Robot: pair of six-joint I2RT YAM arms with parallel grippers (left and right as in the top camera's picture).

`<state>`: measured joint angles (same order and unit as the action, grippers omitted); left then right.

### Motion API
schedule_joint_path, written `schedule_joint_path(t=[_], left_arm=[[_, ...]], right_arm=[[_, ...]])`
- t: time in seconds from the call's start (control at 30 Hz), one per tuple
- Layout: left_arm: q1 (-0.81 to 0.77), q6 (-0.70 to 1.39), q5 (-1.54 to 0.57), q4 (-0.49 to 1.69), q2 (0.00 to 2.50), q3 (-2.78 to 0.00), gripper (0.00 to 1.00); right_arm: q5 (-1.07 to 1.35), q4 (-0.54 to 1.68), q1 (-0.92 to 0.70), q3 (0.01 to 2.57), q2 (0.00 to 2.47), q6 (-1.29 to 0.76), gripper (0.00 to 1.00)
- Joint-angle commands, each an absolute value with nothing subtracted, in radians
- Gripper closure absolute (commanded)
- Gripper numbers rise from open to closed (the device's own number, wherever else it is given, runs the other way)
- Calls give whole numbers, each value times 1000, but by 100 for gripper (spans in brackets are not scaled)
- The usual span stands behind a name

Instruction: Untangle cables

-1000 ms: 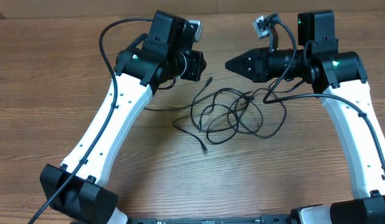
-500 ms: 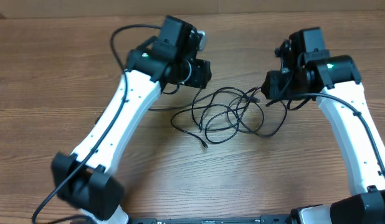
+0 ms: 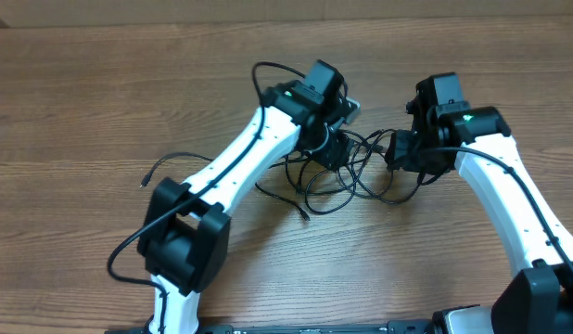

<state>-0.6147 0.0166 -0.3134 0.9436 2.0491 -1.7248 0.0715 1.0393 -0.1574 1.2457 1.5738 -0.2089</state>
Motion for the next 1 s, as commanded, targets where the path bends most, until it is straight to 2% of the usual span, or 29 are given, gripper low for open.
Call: schedule_joint_path(t=[0.0,0.2,0.3,0.37,0.4,0.43,0.57,0.87,0.97], left_arm=[[-627,-27,-296,946,2113,-1736,38],[-629,-27,-296,961,2152,-1736,37],[-629,-27,-296,977,2162,-1736,42],[-629,-27,-286,989,2164,-1736,60],[-628,-27,-256,997,2164,-1736,80],[-627,-27,-221,1001,2164,-1736,96],[-621,50,-39,1056,2153,-1767,96],[-623,52,-113,1057,1995,-1866,96],[-622,52,-131,1077,1959,-1866,96]], right_arm=[[72,984,-156,1187,1564,-217,48],[68,871,-156,1127,1564,-218,49],[69,821,-156,1102,1565,-218,47],[69,802,-156,1092,1565,-218,47],[69,792,-156,1086,1565,-218,47],[68,786,-156,1081,1565,-218,46],[69,740,-156,1048,1566,-218,46],[213,521,-156,924,1567,-217,47],[237,470,-156,891,1567,-218,54]])
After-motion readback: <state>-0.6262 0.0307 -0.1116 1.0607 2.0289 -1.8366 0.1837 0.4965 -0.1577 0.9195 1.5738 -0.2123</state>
